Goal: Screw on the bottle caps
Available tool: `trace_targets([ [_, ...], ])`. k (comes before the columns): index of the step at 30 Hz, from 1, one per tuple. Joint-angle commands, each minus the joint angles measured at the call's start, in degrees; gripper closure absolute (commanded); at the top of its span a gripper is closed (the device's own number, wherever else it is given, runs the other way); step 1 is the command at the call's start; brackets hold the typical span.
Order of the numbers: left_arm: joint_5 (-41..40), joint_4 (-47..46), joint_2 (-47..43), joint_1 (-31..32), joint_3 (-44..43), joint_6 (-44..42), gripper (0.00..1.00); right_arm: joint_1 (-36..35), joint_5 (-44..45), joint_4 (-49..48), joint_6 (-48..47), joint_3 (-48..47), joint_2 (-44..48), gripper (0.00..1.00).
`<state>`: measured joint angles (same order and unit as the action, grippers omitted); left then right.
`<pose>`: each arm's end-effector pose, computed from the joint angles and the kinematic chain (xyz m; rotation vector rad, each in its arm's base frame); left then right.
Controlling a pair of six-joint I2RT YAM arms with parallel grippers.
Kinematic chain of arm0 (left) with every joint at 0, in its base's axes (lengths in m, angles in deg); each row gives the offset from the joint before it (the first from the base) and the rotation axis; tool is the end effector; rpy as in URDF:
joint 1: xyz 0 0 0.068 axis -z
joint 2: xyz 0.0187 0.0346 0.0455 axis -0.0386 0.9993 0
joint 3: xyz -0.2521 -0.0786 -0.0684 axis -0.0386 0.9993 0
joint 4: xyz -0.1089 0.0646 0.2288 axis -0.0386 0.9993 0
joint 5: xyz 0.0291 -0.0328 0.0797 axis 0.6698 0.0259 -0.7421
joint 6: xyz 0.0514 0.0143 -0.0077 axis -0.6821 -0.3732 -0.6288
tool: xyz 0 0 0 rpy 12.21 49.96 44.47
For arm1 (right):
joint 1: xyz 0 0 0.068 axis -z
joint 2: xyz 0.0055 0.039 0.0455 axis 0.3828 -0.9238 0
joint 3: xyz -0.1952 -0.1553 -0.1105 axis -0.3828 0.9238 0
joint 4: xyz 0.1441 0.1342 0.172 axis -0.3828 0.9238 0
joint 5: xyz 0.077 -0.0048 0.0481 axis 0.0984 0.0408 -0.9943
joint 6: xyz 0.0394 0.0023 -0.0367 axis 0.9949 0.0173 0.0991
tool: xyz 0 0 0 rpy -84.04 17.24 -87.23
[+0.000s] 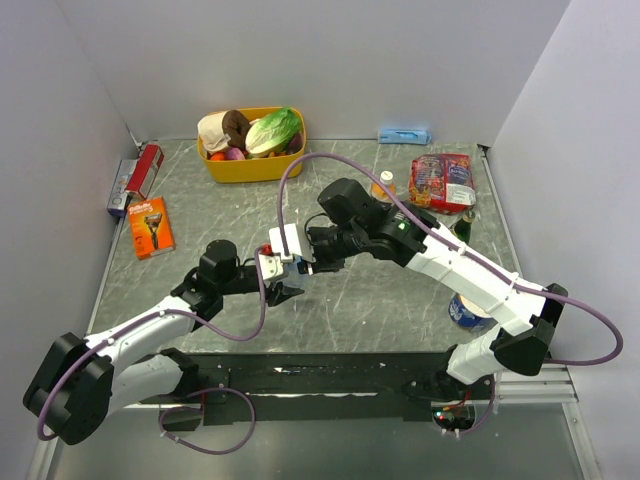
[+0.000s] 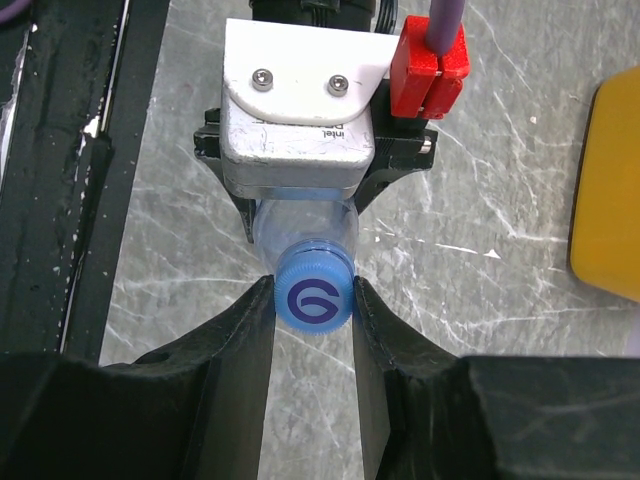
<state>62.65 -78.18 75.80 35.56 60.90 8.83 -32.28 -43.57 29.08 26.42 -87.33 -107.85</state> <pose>0.1719 -0.1420 0.2219 1.2527 1.3839 -0.8608 0.1613 0.2521 0.3984 -1.9281 1.2785 0.5054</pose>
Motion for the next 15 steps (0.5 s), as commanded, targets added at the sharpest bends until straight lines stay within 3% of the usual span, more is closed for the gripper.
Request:
trace_targets([
  [1,3.2,-4.9,-1.1,0.6,0.2,-2.2,0.99,0.2,4.0,-2.5,0.5,-1.7,-0.5,0.64],
  [6,3.7,-5.4,-1.0,0.6,0.3,-1.8,0.99,0.2,4.9,-3.2,1.0,-1.5,-0.6,0.55],
  [15,4.4,-6.2,-0.9,0.6,0.4,-2.5,0.99,0.3,2.8,-1.9,1.6,-2.9,-0.9,0.53],
])
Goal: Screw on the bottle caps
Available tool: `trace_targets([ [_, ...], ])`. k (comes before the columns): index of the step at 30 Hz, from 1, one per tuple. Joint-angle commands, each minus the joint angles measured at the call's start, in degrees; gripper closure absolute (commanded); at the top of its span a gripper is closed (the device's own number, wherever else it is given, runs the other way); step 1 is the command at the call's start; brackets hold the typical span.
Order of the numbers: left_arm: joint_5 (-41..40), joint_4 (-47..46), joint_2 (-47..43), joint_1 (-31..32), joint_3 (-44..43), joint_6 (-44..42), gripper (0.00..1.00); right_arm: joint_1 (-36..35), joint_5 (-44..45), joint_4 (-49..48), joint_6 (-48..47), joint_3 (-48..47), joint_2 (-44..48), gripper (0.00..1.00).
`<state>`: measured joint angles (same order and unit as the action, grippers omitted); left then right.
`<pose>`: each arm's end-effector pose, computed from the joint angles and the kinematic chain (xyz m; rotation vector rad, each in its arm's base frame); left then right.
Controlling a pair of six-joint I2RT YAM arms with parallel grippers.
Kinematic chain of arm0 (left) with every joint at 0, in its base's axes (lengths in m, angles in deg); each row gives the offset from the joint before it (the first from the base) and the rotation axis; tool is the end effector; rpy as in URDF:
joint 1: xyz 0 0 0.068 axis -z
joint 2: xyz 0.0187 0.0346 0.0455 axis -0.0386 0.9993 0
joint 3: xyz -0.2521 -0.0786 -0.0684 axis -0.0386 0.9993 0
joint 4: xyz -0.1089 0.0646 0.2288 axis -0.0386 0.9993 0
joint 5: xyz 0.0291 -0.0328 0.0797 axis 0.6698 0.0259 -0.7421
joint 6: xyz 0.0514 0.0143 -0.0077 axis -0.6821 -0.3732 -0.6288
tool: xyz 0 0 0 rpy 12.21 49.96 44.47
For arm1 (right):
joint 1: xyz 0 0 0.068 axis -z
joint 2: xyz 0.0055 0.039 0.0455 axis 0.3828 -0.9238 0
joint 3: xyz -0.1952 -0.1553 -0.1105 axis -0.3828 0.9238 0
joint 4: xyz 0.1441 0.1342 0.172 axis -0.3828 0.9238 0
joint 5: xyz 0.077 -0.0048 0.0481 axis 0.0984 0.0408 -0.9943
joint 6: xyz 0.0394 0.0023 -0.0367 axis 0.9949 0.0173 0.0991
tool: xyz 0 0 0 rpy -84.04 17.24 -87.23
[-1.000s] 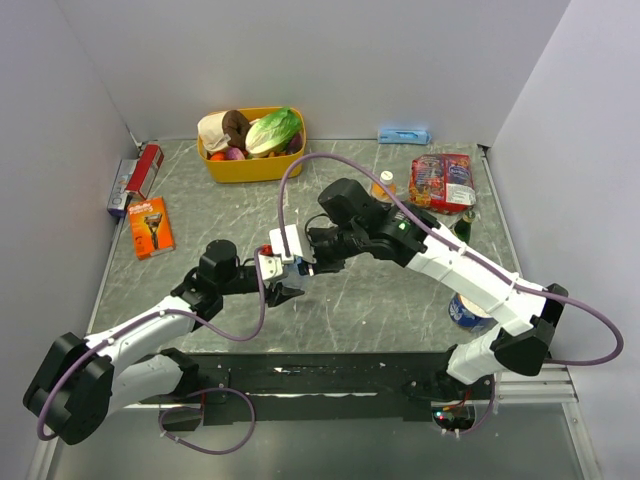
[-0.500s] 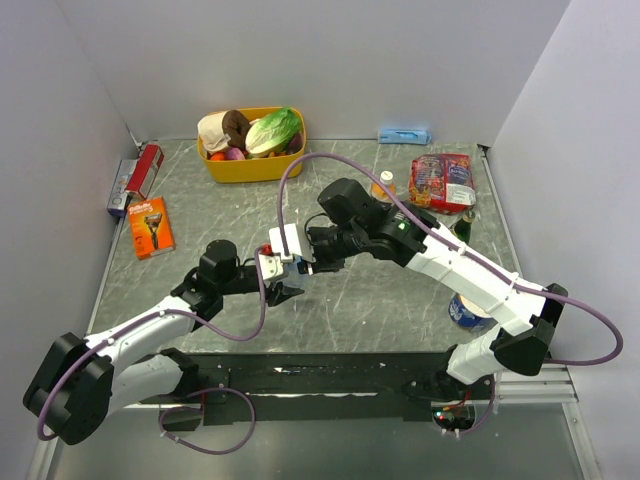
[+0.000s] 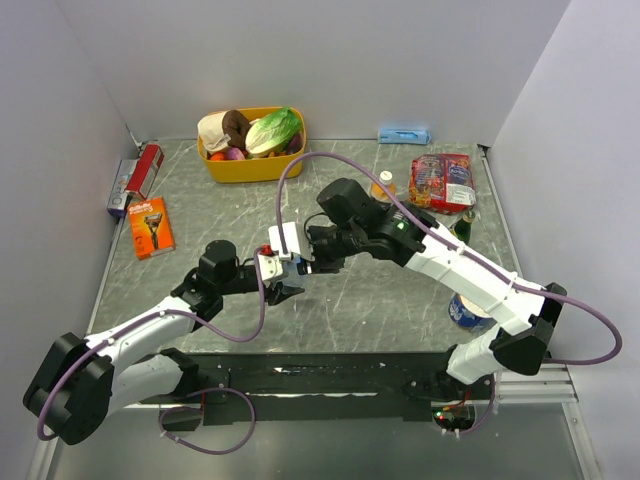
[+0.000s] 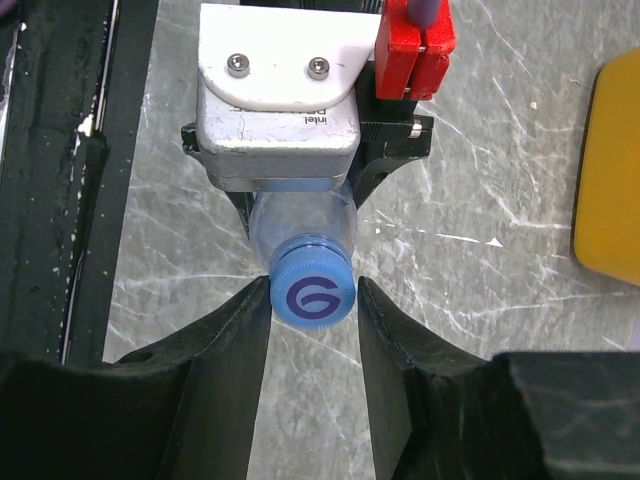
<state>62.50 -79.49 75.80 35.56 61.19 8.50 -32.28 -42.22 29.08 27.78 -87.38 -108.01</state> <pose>0.1720 -0.1420 0.2224 1.2513 1.3636 -0.8493 0.1626 0.2525 0.3977 -1.9114 1.3156 0.4902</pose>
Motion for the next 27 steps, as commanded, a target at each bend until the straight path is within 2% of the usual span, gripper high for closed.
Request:
trace_targets([
  [1,4.5,-5.0,-0.9,0.6,0.1,-2.0,0.99,0.3,0.8,-1.4,0.5,-3.0,-1.0,0.53],
  [13,3.8,-6.3,-1.3,0.6,1.0,-2.0,0.99,0.4,-1.2,3.8,2.3,-7.8,-4.2,0.47],
  [19,3.4,-7.1,-1.4,0.6,1.5,-1.3,0.99,0.9,-4.0,7.2,4.2,-9.8,-5.6,0.39],
  [21,3.2,-7.3,-1.4,0.6,1.6,-1.1,0.99,1.0,-4.8,7.6,4.5,-10.1,-5.6,0.34],
  [23,3.0,-7.4,-1.4,0.6,1.7,-0.6,0.99,1.0,-5.1,8.1,5.2,-10.3,-5.7,0.17],
  [27,3.0,-7.5,-1.4,0.6,1.7,-0.5,0.99,0.9,-5.3,7.3,6.4,-10.4,-5.8,0.05],
])
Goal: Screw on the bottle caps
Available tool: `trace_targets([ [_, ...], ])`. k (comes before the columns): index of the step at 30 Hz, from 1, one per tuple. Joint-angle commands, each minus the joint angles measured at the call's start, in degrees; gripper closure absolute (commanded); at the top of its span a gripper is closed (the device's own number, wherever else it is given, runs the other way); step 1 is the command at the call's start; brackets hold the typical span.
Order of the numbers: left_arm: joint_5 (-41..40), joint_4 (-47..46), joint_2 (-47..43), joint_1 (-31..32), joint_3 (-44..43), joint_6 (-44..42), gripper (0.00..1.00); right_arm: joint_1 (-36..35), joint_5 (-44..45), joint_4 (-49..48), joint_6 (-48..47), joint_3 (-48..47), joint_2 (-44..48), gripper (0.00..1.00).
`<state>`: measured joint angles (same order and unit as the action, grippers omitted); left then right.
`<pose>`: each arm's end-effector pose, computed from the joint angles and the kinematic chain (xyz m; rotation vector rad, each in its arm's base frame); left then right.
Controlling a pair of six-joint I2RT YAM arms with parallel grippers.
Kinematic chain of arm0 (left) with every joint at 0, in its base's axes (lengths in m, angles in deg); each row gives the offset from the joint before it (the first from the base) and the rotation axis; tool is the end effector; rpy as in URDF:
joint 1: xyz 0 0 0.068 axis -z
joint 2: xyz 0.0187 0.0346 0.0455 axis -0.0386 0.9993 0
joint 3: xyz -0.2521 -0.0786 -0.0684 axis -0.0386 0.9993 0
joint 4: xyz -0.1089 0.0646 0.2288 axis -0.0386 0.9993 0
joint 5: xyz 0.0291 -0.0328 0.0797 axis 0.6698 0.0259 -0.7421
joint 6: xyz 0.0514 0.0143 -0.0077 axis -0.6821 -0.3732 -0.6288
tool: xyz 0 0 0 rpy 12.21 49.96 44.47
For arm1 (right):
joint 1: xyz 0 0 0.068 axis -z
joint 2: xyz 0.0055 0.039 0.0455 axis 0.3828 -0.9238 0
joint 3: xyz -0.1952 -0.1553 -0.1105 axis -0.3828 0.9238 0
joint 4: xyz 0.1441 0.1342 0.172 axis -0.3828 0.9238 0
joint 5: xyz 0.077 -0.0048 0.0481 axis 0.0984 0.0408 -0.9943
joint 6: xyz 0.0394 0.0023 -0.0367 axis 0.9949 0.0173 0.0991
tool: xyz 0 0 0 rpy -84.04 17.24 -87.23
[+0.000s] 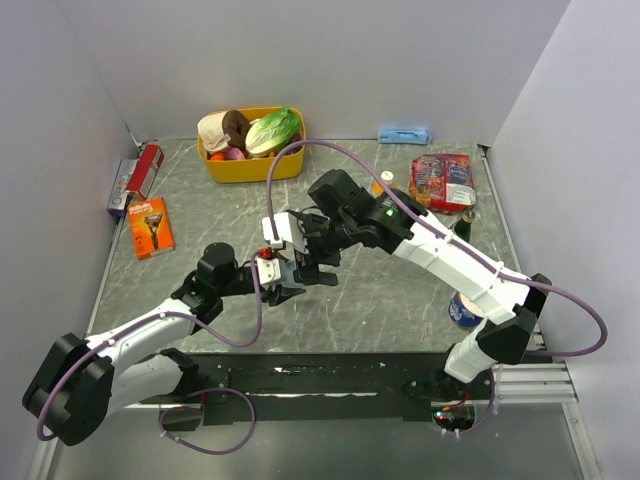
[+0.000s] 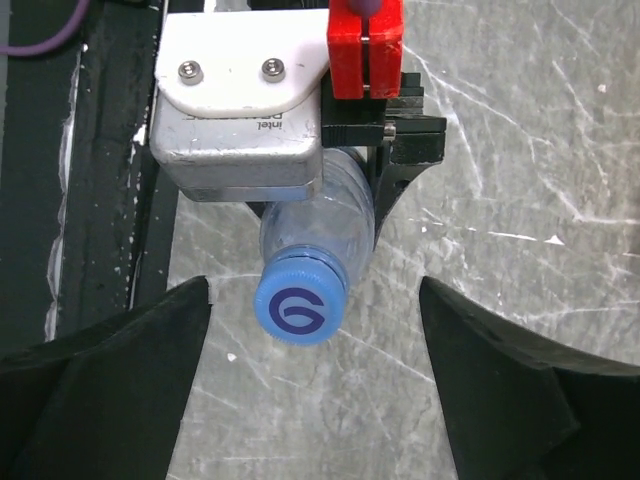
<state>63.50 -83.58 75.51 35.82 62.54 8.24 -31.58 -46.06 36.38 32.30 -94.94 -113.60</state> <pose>0.1694 -0.1420 0.2227 1.2563 1.2970 -0.8494 0.1723 0.2635 0.4012 -1.9266 1.4502 0.6127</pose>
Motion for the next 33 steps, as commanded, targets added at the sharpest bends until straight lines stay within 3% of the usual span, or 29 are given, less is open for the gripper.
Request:
trace_targets([
  [1,1.9,-3.4,-1.2,0.3,0.6,-0.1,0.99,0.3,-1.7,-0.2,2.4,-3.1,-0.3,0.04],
  [6,1.3,-3.8,-1.1,0.0,0.9,1.1,0.99,0.3,-2.4,2.4,1.4,-4.7,0.8,0.00],
  [13,2.4,-2.9,-0.7,-0.1,0.6,2.0,0.99,2.1,-3.2,2.8,-3.9,1.6,8.9,0.00],
  [17,2.9,-1.8,-0.4,-0.2,0.0,0.9,0.99,2.1,-5.1,3.9,-7.0,-0.2,8.7,0.13],
  [23,4.4,1.4,-0.1,-0.1,-1.2,-2.7,0.99,2.1,-7.2,9.9,-15.3,-4.7,4.8,0.24],
  [33,6.5,4.9,0.8,-0.2,-3.0,-5.7,0.99,1.4,-8.2,14.4,-32.0,-4.1,4.3,0.25],
])
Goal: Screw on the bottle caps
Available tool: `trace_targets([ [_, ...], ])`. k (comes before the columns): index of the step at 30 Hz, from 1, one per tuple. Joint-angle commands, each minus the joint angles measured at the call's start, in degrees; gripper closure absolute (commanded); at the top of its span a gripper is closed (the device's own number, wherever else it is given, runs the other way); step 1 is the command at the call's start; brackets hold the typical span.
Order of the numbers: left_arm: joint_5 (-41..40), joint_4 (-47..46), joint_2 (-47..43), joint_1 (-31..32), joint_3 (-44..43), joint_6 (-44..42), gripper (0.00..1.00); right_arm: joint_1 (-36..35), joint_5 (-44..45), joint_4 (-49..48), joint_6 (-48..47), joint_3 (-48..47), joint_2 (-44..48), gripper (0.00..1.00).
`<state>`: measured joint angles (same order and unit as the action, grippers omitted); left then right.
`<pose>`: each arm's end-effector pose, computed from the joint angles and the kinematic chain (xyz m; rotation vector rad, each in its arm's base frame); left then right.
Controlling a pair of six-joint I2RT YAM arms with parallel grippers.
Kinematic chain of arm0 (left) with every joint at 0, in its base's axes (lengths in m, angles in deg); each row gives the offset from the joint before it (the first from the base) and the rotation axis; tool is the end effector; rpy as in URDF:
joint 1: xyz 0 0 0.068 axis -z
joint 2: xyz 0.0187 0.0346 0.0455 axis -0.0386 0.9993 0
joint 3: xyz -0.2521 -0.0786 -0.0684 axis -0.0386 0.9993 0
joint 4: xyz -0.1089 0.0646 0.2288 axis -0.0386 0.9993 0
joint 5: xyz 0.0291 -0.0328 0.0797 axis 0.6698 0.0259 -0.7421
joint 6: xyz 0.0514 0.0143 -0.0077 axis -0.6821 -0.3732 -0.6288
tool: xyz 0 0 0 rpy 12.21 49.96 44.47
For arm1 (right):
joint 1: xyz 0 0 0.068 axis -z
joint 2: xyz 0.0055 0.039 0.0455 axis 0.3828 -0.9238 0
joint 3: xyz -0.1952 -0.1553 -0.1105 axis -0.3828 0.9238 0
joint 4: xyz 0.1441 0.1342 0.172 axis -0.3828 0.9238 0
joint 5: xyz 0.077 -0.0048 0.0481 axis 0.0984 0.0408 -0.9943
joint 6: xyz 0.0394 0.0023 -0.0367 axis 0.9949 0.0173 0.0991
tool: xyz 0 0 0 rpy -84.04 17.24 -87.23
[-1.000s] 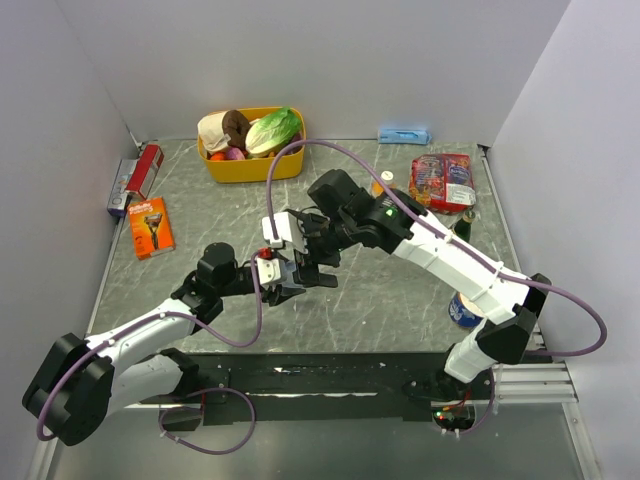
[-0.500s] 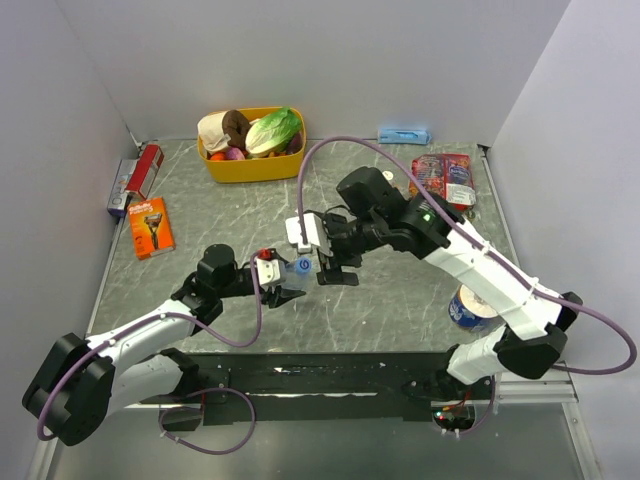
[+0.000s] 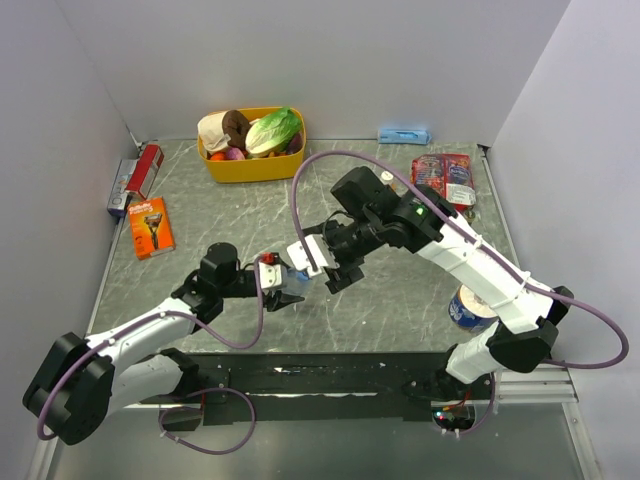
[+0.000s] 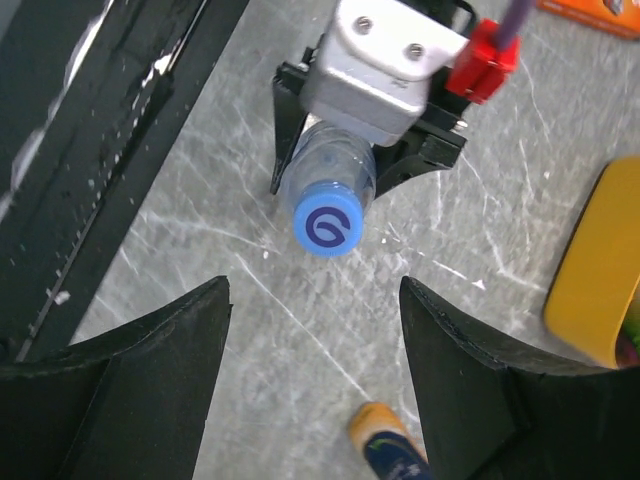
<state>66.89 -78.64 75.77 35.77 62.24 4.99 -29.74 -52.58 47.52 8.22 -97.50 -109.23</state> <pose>0.1666 -0.1417 0.2156 1.3344 1.3063 -0.8897 0.1524 0.2271 0.4236 -2.1671 1.0206 0.5603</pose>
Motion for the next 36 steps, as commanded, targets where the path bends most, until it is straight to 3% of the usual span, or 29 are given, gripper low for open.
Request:
trace_targets([
  [1,3.1,0.2,0.7,-0.1,-2.8,-2.7,0.99,-0.5,-1.8,3.4,-8.6,-1.5,-0.2,0.26],
  [18,4.5,3.2,2.4,-0.2,-6.0,-5.8,0.99,-2.2,-3.3,2.2,-15.4,-0.4,-2.9,0.37],
  [36,4.7,4.3,1.6,-0.2,-6.2,-7.1,0.99,-2.3,-1.6,3.1,-13.8,-1.6,-5.1,0.58],
])
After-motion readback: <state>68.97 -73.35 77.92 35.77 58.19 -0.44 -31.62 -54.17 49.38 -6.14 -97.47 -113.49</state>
